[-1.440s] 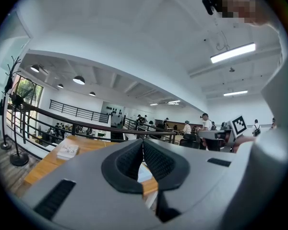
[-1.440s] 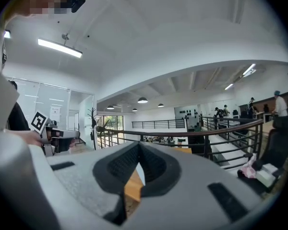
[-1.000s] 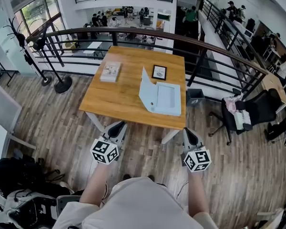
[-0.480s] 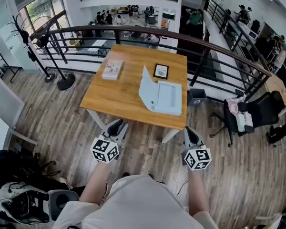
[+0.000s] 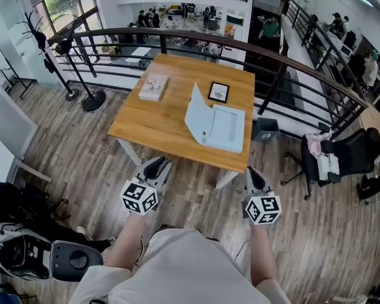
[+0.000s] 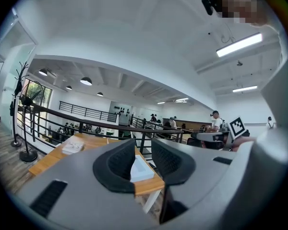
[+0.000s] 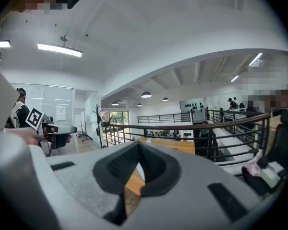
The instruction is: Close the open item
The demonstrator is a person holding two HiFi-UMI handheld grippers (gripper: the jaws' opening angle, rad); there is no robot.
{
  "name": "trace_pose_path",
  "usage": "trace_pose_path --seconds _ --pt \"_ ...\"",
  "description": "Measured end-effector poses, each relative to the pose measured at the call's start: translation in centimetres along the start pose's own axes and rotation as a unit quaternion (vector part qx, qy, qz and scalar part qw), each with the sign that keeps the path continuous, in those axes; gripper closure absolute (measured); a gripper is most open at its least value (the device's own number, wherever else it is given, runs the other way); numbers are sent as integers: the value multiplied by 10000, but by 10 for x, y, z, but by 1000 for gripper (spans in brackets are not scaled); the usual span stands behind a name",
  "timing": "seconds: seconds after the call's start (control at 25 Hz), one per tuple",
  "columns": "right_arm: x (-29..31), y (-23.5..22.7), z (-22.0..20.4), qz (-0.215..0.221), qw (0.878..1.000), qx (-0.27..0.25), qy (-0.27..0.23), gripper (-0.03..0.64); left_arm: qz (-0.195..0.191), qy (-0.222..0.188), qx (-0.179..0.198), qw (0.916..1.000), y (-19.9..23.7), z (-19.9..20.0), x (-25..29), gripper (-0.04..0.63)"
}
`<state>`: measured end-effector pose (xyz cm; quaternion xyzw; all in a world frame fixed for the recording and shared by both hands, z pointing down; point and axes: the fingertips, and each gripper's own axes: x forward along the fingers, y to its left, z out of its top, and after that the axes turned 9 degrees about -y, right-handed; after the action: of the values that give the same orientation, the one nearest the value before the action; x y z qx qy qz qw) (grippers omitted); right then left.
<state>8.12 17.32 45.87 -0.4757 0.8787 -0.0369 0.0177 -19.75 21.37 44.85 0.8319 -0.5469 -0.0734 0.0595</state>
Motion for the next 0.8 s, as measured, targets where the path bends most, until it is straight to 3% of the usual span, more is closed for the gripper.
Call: trace_pose_path --seconds 0.4,0.8 --pt "2 -17 -5 174 9997 -125 73 615 187 -54 -2 9998 -2 -9 14 497" --pt "30 -28 -13 77 9997 -116 220 615 35 90 -110 9999 14 -17 41 499"
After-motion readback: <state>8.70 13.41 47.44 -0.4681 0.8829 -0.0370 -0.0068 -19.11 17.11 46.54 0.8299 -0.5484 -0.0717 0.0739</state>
